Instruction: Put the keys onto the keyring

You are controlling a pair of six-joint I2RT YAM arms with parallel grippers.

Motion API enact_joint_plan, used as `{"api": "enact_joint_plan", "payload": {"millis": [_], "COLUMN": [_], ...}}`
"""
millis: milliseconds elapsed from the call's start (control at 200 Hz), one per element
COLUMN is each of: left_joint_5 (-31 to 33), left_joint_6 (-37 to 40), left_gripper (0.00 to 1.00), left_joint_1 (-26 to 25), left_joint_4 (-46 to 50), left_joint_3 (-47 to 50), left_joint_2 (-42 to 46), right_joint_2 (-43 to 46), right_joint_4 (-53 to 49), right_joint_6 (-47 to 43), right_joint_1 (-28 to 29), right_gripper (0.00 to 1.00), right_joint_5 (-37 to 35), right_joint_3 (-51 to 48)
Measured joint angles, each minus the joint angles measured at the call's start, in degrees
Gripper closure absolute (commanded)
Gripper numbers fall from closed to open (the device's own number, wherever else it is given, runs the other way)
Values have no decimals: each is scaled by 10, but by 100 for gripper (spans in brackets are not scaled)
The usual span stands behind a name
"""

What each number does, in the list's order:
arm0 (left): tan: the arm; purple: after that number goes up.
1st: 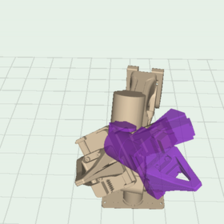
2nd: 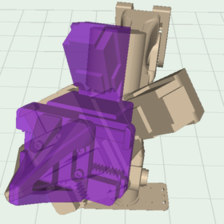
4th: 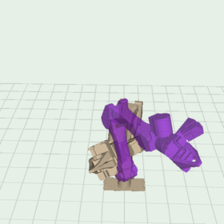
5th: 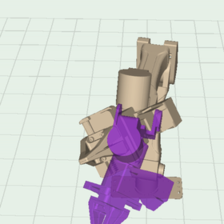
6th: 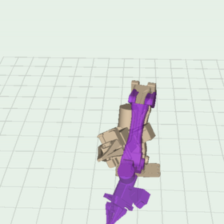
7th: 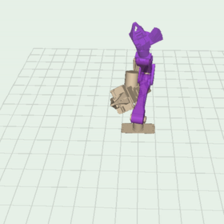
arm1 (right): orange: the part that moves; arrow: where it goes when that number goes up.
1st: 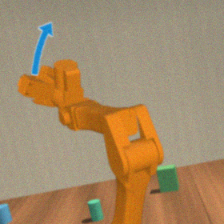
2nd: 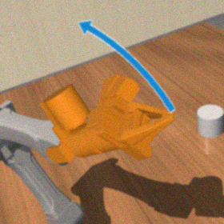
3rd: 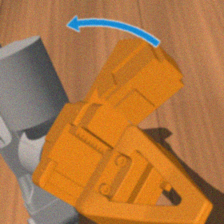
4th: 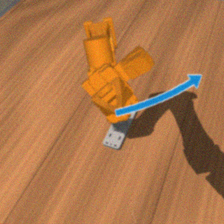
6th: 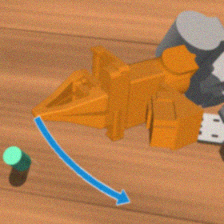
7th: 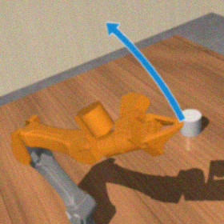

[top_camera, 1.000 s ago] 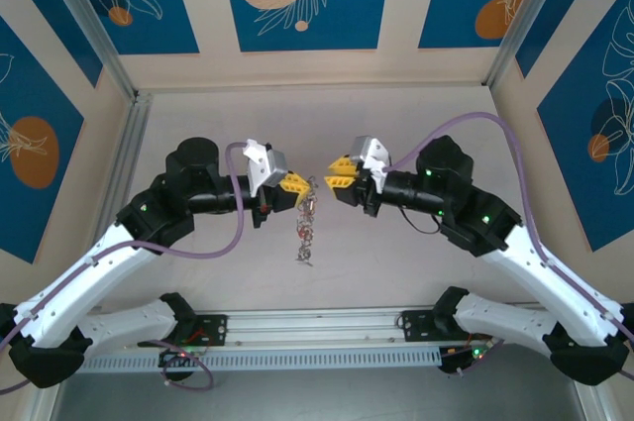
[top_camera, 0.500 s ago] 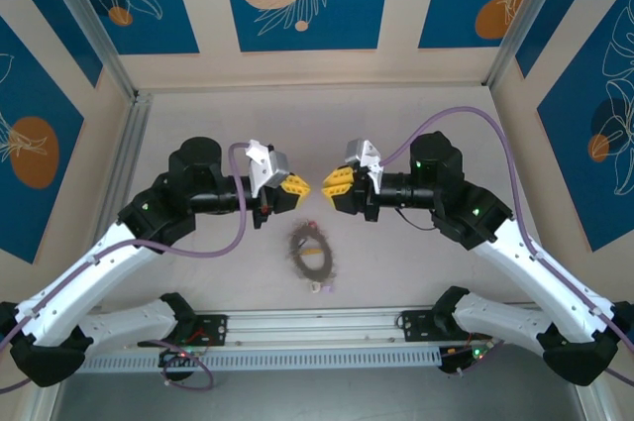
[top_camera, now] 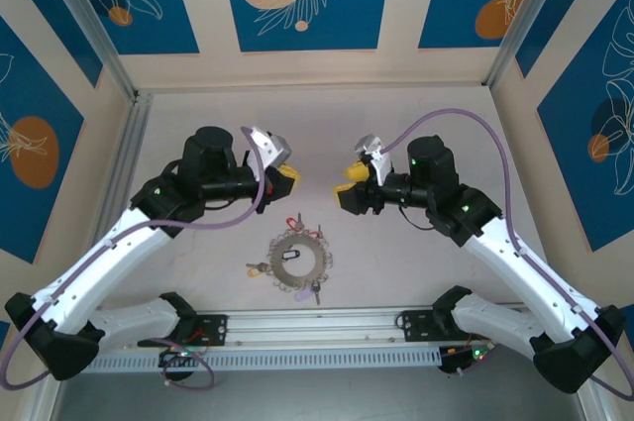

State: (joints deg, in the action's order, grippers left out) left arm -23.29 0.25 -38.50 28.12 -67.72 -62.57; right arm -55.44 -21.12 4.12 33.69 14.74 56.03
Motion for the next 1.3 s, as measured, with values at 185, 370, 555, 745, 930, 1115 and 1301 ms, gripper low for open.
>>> {"api": "enact_joint_plan", "payload": {"millis": [185,370,555,745,930,1115,1301], "left_joint_5": [36,33,-14,-45,-60,-82,-109], "left_joint_6": [-63,-129,-199,-246,-264,-269,-270], "left_gripper": [83,82,81,79,79,79,79], "left_joint_1": [68,142,250,319,347,402,458], "left_joint_4": [58,69,28,-27,-62,-67,-73], "left_joint_3": [50,135,220,269,290,303,310], "left_joint_2": [-6,-5,-2,18,39,64,85], "right_joint_2": [-21,-77,-171,-275,-369,-450,-486], "right_joint_4": [0,4,-15,-30,-29,-36,-44], "right_joint_6": [21,23,-35,-83,-117,-150,-171], "right_joint_1": [-11,7,102,169,214,252,278], "right_gripper": [31,35,44,49,52,52,53], "right_joint_5": [-14,-12,-8,-14,-48,-84,-106], "right_joint_3": [-40,-45,-29,28,87,136,162]}}
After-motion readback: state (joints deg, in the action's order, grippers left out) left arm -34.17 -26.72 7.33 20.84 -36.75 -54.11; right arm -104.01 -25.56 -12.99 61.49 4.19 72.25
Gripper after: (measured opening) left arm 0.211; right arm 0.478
